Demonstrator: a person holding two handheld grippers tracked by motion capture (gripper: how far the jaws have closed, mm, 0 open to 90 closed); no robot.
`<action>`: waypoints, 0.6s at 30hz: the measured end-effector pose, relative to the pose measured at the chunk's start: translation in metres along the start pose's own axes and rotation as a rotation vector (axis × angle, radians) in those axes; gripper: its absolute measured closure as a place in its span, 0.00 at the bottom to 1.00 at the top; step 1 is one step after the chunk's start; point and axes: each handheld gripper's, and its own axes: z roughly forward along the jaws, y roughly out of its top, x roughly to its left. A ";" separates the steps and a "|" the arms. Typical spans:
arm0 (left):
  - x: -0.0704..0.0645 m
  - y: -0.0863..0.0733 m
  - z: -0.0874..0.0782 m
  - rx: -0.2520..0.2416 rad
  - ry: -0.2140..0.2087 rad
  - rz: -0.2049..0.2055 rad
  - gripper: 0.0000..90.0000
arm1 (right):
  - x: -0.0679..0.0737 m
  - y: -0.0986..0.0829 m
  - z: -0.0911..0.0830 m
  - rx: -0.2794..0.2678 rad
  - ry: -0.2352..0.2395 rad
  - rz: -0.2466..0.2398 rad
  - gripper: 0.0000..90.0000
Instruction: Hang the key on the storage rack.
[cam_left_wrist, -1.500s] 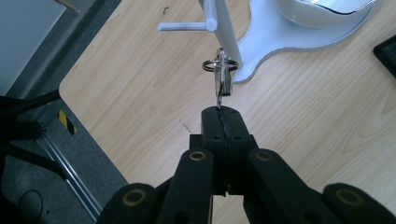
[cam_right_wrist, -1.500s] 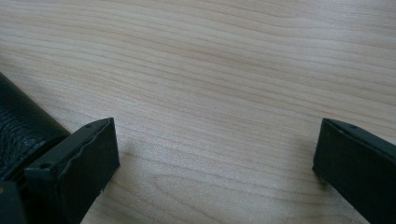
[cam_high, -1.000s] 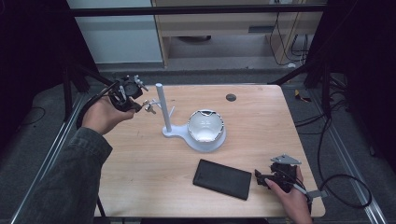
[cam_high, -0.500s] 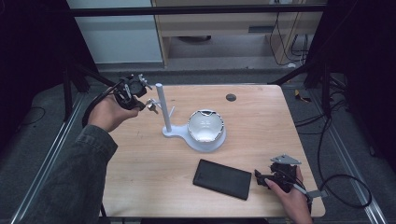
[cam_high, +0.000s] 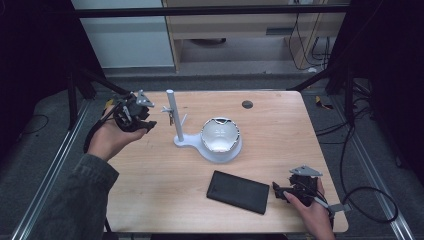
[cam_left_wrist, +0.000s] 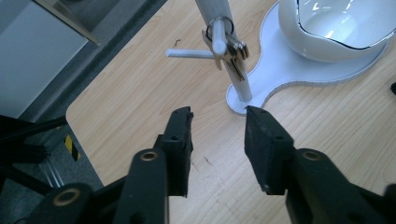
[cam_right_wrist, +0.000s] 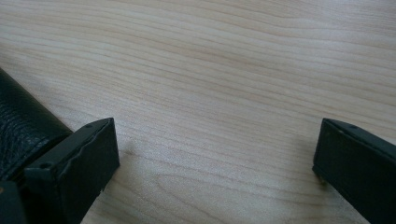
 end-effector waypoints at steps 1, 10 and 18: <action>-0.002 -0.004 0.000 -0.009 -0.002 -0.006 0.63 | 0.000 0.000 0.000 -0.001 0.001 0.002 0.00; -0.026 -0.020 0.005 -0.075 -0.013 -0.014 0.43 | 0.000 0.000 0.000 0.000 0.000 -0.001 0.00; -0.051 -0.032 0.017 -0.098 -0.063 -0.021 0.26 | 0.000 0.000 0.000 -0.001 0.000 -0.001 0.00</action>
